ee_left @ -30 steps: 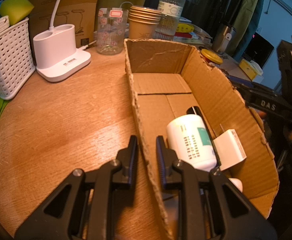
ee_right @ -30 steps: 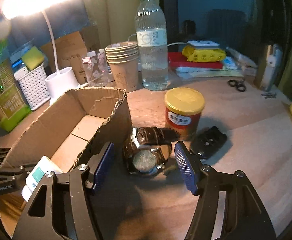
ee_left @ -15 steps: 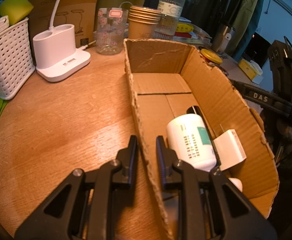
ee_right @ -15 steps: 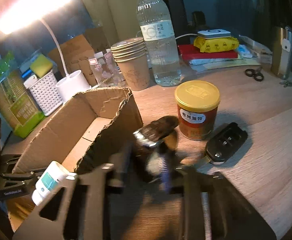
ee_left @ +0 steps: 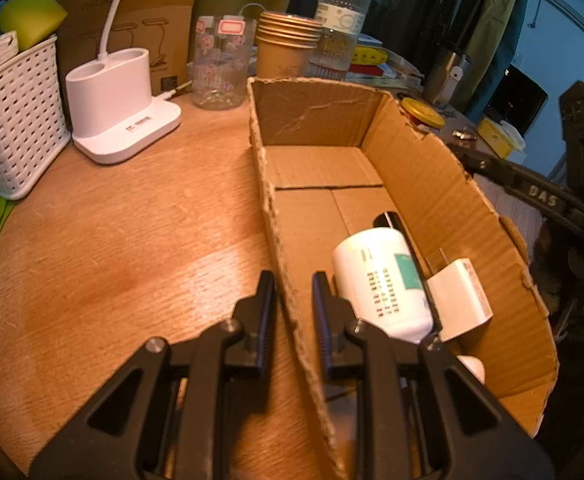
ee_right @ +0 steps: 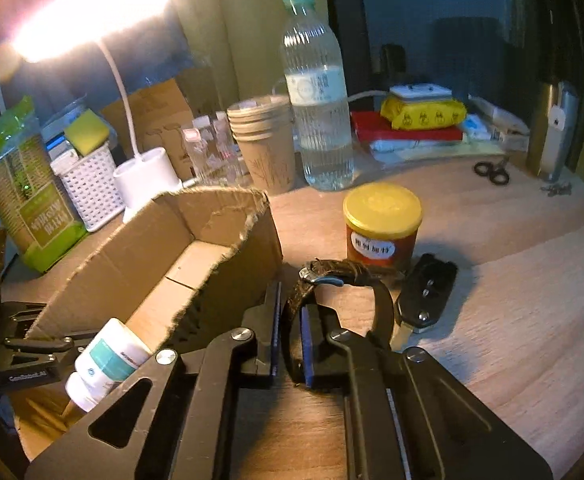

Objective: Organize rigid objects
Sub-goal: 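Lift the wristwatch with the right gripper and carry it over the box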

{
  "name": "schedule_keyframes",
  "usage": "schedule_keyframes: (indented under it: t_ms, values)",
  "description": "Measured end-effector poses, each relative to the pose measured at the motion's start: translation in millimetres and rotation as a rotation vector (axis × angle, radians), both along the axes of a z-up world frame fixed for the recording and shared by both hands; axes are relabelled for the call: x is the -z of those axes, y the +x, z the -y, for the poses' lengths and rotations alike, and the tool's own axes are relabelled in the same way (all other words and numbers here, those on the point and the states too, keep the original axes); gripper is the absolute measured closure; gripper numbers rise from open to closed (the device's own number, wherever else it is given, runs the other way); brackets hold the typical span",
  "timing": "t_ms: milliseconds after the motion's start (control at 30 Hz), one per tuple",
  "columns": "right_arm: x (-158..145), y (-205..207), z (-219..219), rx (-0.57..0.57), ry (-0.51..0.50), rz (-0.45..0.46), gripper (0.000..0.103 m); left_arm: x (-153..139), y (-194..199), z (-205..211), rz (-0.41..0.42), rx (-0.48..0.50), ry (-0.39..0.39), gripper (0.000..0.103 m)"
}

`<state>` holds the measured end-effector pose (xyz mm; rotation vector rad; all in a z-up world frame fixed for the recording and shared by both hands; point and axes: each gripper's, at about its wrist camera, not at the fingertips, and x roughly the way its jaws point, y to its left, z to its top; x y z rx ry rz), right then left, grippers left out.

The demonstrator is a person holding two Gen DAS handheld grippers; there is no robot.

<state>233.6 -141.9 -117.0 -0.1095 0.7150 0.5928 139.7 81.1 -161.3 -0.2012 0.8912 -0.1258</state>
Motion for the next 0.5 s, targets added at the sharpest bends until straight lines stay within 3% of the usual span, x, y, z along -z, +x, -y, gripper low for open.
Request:
schedule_keyframes:
  t_ms: [500]
  values:
    - [-45.7,-44.7,-17.8,-0.065,0.005,0.132,0.094,0.0,0.1,-0.1,0.000,0.000,0.000,0.082]
